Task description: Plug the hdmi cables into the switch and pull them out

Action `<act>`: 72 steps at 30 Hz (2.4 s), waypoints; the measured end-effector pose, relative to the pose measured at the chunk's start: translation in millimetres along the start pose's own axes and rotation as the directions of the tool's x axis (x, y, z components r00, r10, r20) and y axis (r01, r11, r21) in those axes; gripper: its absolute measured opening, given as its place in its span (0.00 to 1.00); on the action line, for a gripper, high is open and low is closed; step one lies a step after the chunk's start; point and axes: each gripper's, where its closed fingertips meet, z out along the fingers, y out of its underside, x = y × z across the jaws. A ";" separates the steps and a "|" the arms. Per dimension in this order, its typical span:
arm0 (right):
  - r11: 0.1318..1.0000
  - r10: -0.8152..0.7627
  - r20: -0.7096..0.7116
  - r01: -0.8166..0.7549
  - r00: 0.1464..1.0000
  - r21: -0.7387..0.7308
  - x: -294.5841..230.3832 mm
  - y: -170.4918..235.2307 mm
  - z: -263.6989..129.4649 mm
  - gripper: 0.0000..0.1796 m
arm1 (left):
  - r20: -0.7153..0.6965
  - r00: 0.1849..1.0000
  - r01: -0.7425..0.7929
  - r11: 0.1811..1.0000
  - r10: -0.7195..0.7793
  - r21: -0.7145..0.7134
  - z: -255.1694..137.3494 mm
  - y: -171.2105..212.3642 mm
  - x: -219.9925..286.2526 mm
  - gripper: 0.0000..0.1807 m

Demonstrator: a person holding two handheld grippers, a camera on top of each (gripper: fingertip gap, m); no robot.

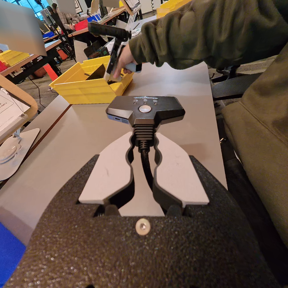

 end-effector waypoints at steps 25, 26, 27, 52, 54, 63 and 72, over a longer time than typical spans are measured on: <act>0.981 0.178 0.891 -0.003 0.418 -0.195 -383.2 37.1 -120.1 0.41 | 0.100 0.987 -0.125 0.992 0.123 0.011 -1.6 -34.6 3.0 0.12; 0.978 0.191 0.907 0.002 0.376 -0.206 -395.2 36.7 -124.2 0.33 | 0.106 0.985 -0.140 0.990 0.138 0.005 -2.8 -36.6 4.0 0.12; 0.977 0.197 0.916 0.007 0.350 -0.213 -404.9 35.4 -126.8 0.20 | 0.108 0.983 -0.152 0.988 0.151 -0.004 -3.4 -37.6 5.0 0.12; 0.943 -0.256 0.769 -0.025 0.585 0.333 -323.4 -95.5 -173.6 0.13 | 0.582 0.813 -0.137 0.981 0.033 0.135 -91.8 -102.2 -33.4 0.31; 0.919 -0.270 0.713 -0.048 0.647 0.391 -302.1 -122.9 -192.6 0.12 | 0.583 0.813 -0.082 0.988 -0.010 0.131 -94.2 -86.2 -43.6 0.31; 0.850 -0.178 0.182 0.058 0.967 0.524 -132.9 -218.1 -244.1 0.13 | 0.519 0.849 0.056 0.994 -0.094 0.089 -66.3 -36.8 -63.1 0.31; 0.942 -0.207 -0.194 0.249 0.959 0.224 -1.4 -203.4 -176.1 0.13 | 0.480 0.865 0.118 0.989 -0.147 0.090 -52.8 -20.8 -67.0 0.30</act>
